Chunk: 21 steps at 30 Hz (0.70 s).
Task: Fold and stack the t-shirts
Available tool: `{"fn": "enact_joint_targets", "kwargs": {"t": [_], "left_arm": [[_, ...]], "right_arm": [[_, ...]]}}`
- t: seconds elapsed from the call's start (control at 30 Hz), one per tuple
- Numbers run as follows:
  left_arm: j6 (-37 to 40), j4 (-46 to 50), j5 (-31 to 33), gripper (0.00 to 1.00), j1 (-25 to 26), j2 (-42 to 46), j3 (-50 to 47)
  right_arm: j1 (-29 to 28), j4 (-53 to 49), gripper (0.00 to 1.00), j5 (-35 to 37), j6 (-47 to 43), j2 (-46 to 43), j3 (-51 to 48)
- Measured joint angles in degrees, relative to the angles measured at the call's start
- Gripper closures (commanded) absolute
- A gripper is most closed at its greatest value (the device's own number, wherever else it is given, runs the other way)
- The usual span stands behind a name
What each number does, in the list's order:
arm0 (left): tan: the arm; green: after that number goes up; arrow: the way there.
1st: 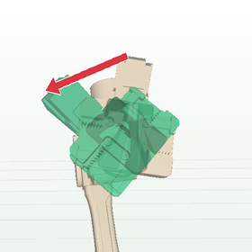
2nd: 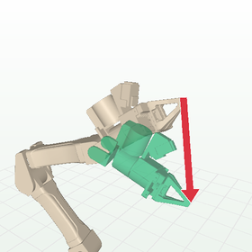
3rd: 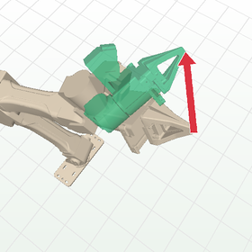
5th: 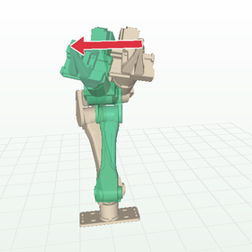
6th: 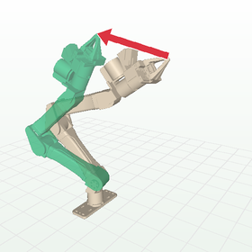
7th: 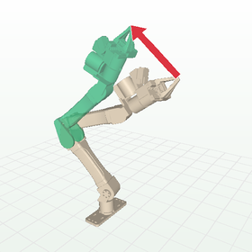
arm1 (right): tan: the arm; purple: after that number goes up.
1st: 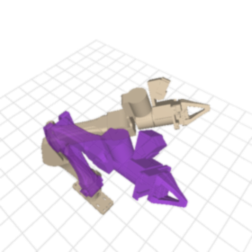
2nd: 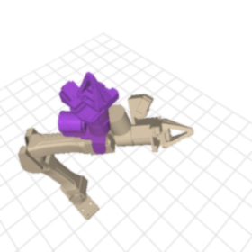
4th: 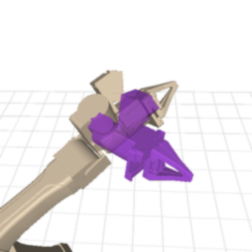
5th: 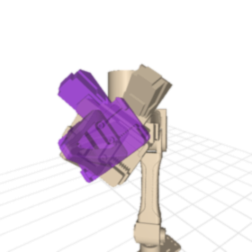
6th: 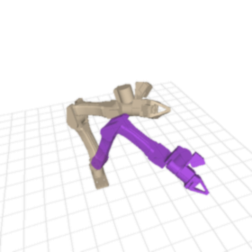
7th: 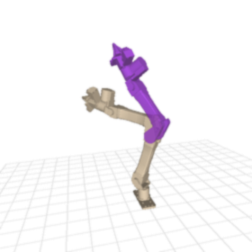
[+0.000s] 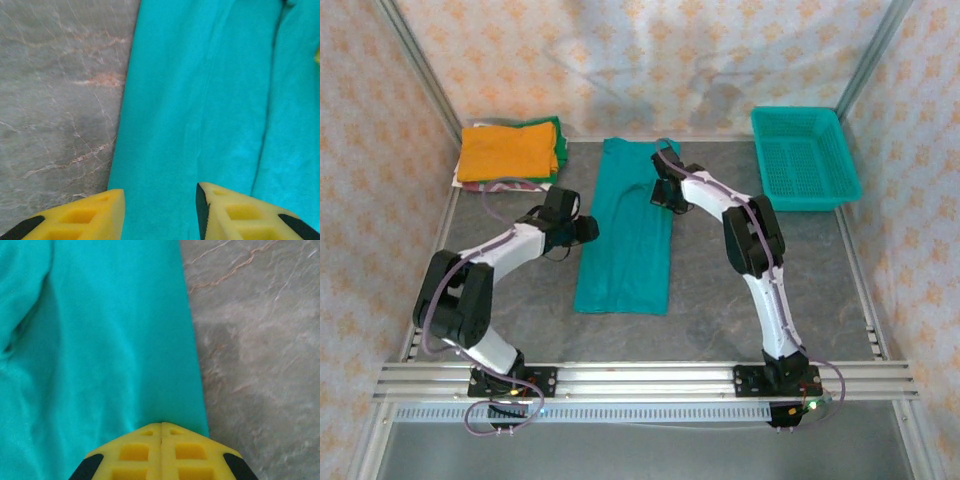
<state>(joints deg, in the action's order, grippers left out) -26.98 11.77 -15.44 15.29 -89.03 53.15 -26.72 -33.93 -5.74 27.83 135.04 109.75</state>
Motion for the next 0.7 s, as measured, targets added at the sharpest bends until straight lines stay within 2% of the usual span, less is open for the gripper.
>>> {"fn": "enact_joint_targets", "kwargs": {"t": [0.1, 0.17, 0.27, 0.43, 0.5, 0.53, 0.7], "left_arm": [[-1.1, 0.0, 2.1, 0.55, 0.0, 8.1, -2.6], [-1.6, 0.7, 3.1, 0.44, 0.0, 14.3, -4.6], [-2.0, 1.8, 3.7, 0.41, 0.0, 19.2, -5.8], [-1.9, 4.4, 1.5, 0.39, 0.0, 18.9, -9.5], [-2.0, 5.6, -0.5, 0.39, 0.0, 18.9, -12.2], [-2.0, 5.9, -1.4, 0.39, 0.0, 18.9, -13.2], [-2.1, 7.1, -6.6, 0.39, 1.3, 18.9, -16.6]], "right_arm": [[0.7, -1.7, 1.0, 1.6, 0.4, 1.8, 3.3], [1.2, -2.1, 1.0, 1.9, 0.4, 2.8, 5.0], [1.8, -2.3, 1.0, 1.9, 0.5, 3.2, 5.7], [2.4, -4.7, 1.0, 2.9, -0.2, 3.5, 7.0], [3.2, -5.1, 0.92, 1.9, -0.6, 3.4, 7.0], [3.5, -4.5, 0.92, 0.8, -0.7, 3.0, 6.3], [4.9, 0.1, 0.8, -8.5, -0.5, -6.0, -6.4]]}}
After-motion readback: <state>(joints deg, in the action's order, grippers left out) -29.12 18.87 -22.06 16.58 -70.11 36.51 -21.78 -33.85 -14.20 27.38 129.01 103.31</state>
